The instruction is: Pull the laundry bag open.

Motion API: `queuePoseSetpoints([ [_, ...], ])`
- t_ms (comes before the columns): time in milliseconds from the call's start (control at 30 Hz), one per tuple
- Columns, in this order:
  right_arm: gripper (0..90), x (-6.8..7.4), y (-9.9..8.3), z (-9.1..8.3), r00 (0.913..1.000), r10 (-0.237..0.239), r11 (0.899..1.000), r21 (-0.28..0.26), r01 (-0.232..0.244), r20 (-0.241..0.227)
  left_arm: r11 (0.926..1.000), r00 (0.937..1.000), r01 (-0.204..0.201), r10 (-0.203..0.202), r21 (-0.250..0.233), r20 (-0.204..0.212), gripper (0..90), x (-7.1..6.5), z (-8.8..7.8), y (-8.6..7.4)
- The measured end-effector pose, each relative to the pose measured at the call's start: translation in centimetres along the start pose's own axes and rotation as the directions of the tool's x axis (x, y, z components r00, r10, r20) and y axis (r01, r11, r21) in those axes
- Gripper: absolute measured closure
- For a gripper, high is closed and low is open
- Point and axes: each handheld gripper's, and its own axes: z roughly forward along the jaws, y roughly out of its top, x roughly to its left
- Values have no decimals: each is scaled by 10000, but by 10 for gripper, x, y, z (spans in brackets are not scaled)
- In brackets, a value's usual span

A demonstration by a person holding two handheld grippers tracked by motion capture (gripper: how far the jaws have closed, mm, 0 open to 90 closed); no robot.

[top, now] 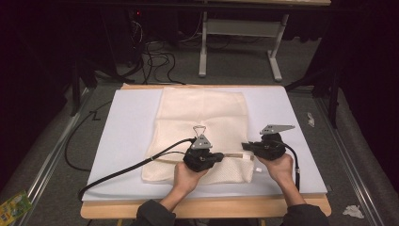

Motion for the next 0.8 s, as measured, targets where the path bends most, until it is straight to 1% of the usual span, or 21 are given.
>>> queuePoseSetpoints([
  [67, 885, -3, -2, -2, 10000, 30, 10000, -50, -30, 0, 10000, 10000, 83, -83, -6, -35, 875, 3, -4, -2],
  [233, 885, -2, -2, -1, 9999, 94, 9999, -68, -94, -37, 9999, 9999, -82, 81, -65, -142, 875, 2, -9, -1],
  [367, 885, -1, -1, -1, 10000, -8, 10000, -73, 8, -29, 9999, 9998, -62, 60, -96, -204, 875, 3, -12, -3],
  [467, 885, -2, -1, -2, 10000, 31, 10000, -33, -31, 33, 10000, 9995, -27, 24, -88, -313, 875, 5, -15, -5],
  [600, 885, -3, -2, -2, 10000, 69, 10000, -38, -69, 61, 9999, 9989, 66, -73, -159, -459, 875, 10, -24, -8],
  [733, 884, -4, -2, -2, 9999, 72, 9999, -77, -72, 97, 9996, 9978, 75, -93, -268, -661, 875, 13, -33, -10],
  [800, 885, -4, -2, -2, 9998, 74, 10000, -67, -73, 172, 9994, 9971, 112, -137, -331, -751, 875, 14, -38, -11],
])
